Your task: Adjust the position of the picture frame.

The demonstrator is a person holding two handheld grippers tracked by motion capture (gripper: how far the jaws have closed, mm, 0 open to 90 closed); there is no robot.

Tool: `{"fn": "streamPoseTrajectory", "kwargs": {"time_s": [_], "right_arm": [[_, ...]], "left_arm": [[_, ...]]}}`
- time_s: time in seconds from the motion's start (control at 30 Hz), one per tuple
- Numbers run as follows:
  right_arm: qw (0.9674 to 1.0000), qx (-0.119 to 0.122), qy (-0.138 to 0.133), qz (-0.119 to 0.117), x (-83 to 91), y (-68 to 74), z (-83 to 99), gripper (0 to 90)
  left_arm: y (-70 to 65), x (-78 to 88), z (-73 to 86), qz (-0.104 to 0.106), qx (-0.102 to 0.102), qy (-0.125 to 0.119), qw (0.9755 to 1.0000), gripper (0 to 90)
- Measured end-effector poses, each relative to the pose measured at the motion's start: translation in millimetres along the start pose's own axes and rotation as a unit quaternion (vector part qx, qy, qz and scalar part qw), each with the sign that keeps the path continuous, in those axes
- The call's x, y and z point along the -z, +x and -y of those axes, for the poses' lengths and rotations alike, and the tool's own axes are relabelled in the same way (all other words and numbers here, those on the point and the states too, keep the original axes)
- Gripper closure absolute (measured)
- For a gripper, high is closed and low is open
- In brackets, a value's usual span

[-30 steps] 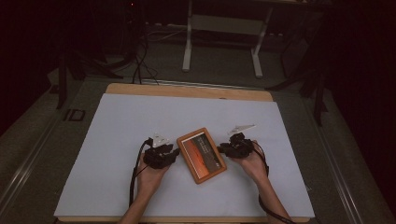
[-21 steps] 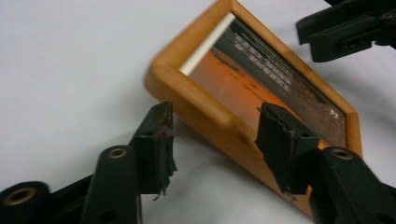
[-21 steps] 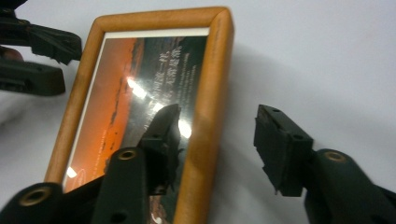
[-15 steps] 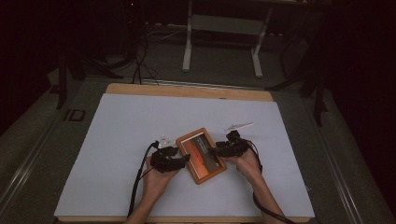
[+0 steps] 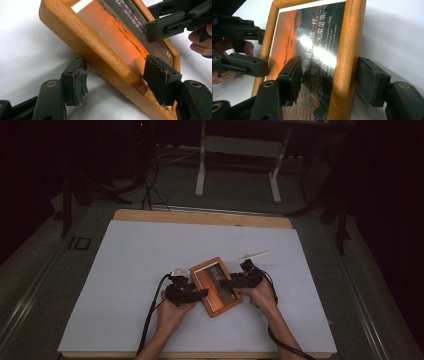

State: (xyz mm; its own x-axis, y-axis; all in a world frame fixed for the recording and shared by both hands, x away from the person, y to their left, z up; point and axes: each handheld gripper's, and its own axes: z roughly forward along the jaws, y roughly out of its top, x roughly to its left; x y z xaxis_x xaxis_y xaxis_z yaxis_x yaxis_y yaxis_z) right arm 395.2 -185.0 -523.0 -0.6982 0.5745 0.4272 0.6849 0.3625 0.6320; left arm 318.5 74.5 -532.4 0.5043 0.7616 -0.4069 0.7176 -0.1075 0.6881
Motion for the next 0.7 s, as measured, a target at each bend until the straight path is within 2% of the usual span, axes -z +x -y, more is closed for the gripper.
{"fn": "streamPoseTrajectory", "kwargs": {"time_s": [0.13, 0.2, 0.43, 0.5, 0.7], "right_arm": [[1.0000, -0.002, -0.002, -0.004, 1.6, -2.1, 1.2, 41.0], [0.9999, -0.009, -0.005, -0.008, 3.4, -4.4, 2.3, 43.3], [0.9989, -0.029, -0.028, -0.023, 16.3, -9.3, 9.7, 50.7], [0.9988, -0.026, -0.035, -0.022, 22.5, -8.1, 11.0, 53.0], [0.9982, -0.023, -0.053, -0.015, 41.3, -1.0, 17.7, 58.7]], "left_arm": [[4.0, 2.2, -1.8, 0.011, 0.021, 0.002, 0.9997, 41.7], [4.5, 3.9, -2.7, 0.009, 0.027, 0.001, 0.9996, 44.9], [-4.5, 7.3, -6.5, 0.002, 0.010, -0.013, 0.9999, 49.4], [-8.8, 9.9, -7.9, 0.000, 0.001, -0.020, 0.9998, 51.2], [-17.5, 15.7, -11.7, 0.010, -0.006, -0.039, 0.9992, 57.6]]}}
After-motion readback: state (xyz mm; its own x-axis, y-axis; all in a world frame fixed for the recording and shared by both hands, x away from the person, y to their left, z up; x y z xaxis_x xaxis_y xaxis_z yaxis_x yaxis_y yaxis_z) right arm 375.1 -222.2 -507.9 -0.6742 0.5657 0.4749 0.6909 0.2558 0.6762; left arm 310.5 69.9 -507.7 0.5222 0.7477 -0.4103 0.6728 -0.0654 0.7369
